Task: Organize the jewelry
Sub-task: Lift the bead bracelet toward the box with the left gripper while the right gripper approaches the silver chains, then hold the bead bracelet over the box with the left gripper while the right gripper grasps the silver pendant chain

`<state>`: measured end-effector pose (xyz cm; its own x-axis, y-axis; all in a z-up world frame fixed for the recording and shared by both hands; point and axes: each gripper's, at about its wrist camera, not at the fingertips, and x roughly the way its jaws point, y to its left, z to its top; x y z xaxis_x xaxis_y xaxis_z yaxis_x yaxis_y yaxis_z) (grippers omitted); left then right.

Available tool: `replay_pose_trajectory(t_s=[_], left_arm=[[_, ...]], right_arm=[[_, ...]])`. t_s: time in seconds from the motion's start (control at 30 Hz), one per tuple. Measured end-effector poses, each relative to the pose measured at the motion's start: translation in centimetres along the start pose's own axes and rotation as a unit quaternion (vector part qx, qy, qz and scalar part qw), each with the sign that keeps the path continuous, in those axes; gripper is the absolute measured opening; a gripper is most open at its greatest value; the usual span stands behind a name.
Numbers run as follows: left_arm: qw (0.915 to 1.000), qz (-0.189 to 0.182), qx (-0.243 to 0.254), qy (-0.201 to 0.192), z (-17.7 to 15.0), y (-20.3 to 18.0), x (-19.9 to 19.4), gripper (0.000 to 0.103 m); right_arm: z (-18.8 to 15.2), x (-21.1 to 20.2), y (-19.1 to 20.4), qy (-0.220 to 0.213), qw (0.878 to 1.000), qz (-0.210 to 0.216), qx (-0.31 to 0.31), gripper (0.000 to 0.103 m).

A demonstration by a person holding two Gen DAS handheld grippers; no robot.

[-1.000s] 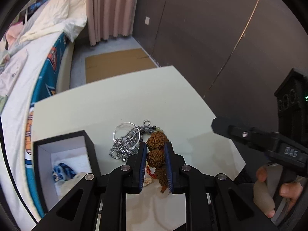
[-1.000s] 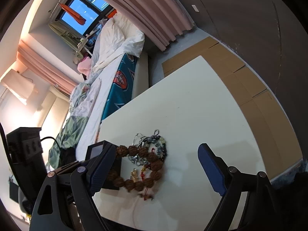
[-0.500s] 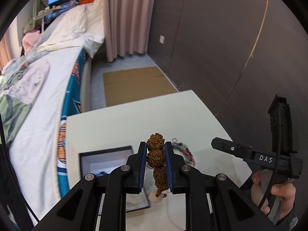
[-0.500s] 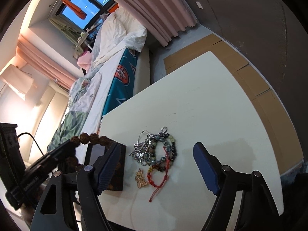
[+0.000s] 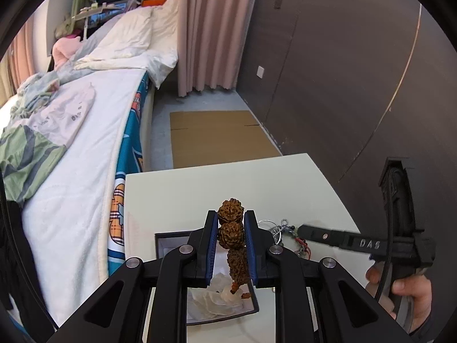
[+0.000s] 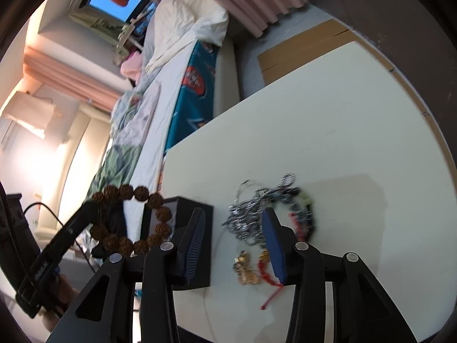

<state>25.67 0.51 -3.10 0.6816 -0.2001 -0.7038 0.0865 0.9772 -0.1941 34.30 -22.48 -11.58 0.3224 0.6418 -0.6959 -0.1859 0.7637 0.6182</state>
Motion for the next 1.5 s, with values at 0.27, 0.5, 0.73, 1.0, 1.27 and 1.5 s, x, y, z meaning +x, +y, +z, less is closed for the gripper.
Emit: replay_pose_trajectory(t_s=[0.27,0.5,0.73,1.0,1.27,1.5], left_arm=[[0.9999,-0.001,-0.012,-0.006,-0.2,1.6,-0.6,0.019],[0.9997,0.002,-0.025,-0.009,-0.6,3.2,-1.3,0.019],[0.9992,0.003,-0.036,-0.016,-0.9,4.7,-2.6,0.019],[0.9989,-0.01,-0.041,-0.021,-1.2,4.9,-3.4,0.019],[0.9986,-0.028,-0.035,-0.027,-0.8,4.1,-3.9,0.019],[0.9985,-0.024,-0.039,-0.031,-0.6,4.7,-4.2,0.019]], right_arm=[[-0.5,3.3,2.9,0.02,0.998,-0.035,-0.045,0.041],[-0.7,6.2,3.5,0.042,0.989,-0.117,-0.082,0.039],[-1.1,7.5,3.7,0.063,0.981,-0.149,-0.111,0.02],[-1.0,3.4,2.6,0.017,0.994,-0.091,-0.065,0.012],[-1.2,-1.8,3.4,-0.042,0.998,-0.022,-0.046,0.001],[-0.5,1.3,4.7,0.009,0.997,-0.043,-0.067,0.002]])
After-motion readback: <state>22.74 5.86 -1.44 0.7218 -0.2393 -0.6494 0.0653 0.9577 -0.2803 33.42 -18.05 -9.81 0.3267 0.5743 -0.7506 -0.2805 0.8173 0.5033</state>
